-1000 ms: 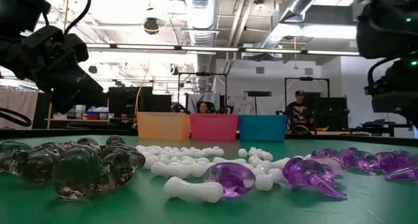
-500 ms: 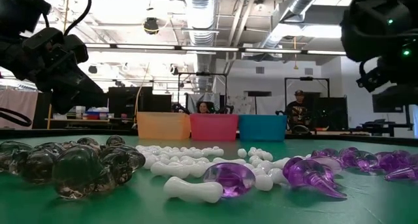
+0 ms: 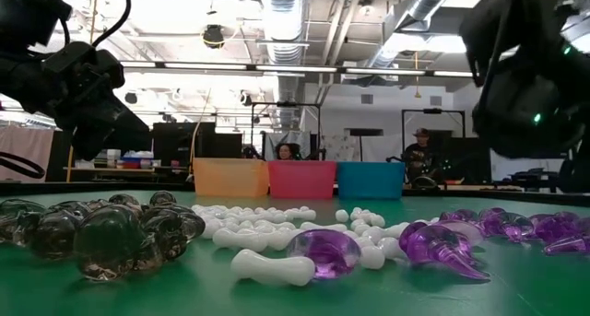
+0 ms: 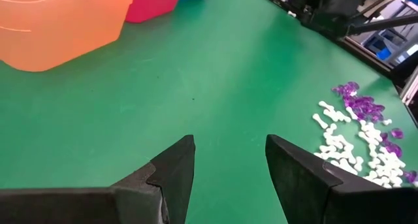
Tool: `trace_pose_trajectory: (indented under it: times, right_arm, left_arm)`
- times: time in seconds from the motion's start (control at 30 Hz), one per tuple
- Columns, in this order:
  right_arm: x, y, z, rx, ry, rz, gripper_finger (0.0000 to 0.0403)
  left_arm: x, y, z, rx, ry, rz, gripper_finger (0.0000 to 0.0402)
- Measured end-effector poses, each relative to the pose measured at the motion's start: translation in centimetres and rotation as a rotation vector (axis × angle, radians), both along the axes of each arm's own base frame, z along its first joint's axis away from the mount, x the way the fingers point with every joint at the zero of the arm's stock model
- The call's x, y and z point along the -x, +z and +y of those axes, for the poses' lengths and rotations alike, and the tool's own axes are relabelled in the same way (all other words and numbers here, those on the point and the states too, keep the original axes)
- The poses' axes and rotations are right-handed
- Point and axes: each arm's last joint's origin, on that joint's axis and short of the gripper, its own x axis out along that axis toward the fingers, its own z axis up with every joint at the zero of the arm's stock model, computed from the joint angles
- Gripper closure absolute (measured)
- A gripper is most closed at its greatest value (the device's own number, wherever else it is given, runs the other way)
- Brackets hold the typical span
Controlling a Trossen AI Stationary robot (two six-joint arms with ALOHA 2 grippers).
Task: Sort Halloween decoration
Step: Put the white bone toy into the blue bin
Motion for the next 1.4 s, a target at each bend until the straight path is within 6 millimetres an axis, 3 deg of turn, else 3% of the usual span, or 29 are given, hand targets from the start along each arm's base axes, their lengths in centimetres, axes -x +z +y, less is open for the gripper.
trace_pose_trajectory:
  times: [0.23,0.43,0.73,1.0,1.17,1.3,1.4]
  right_arm:
    - [-0.7,-2.2,-1.1,-0.015,-0.01,0.091,0.0387]
    - [-0.5,-3.0,-1.9,-0.034,-0.013,0.066,0.0387]
    - [0.1,-1.7,-2.2,-0.007,-0.034,-0.092,0.0387]
    - [-0.4,-1.3,-2.3,-0.03,-0.028,-0.118,0.0387]
    - [0.2,-0.7,-2.7,-0.045,-0.022,-0.017,0.0387]
    - [-1.0,-0.2,-2.2,-0.088,0.039,-0.101,0.0387]
    - [-2.3,1.6,-1.5,-0.024,0.123,-0.198,0.0387]
  left_arm:
    - [0.0,0.0,0.0,0.001,0.001,-0.001,0.0223]
    - [0.0,0.0,0.0,0.001,0.001,-0.001,0.0223]
    - [0.0,0.0,0.0,-0.002,0.009,-0.001,0.0223]
    - [0.0,0.0,0.0,0.001,0.018,-0.005,0.0223]
    - [0.0,0.1,0.1,-0.001,0.021,-0.006,0.0223]
    - [0.0,0.1,0.0,0.02,0.015,-0.011,0.0223]
    - [-0.2,0.5,-0.1,0.086,-0.022,-0.061,0.0225]
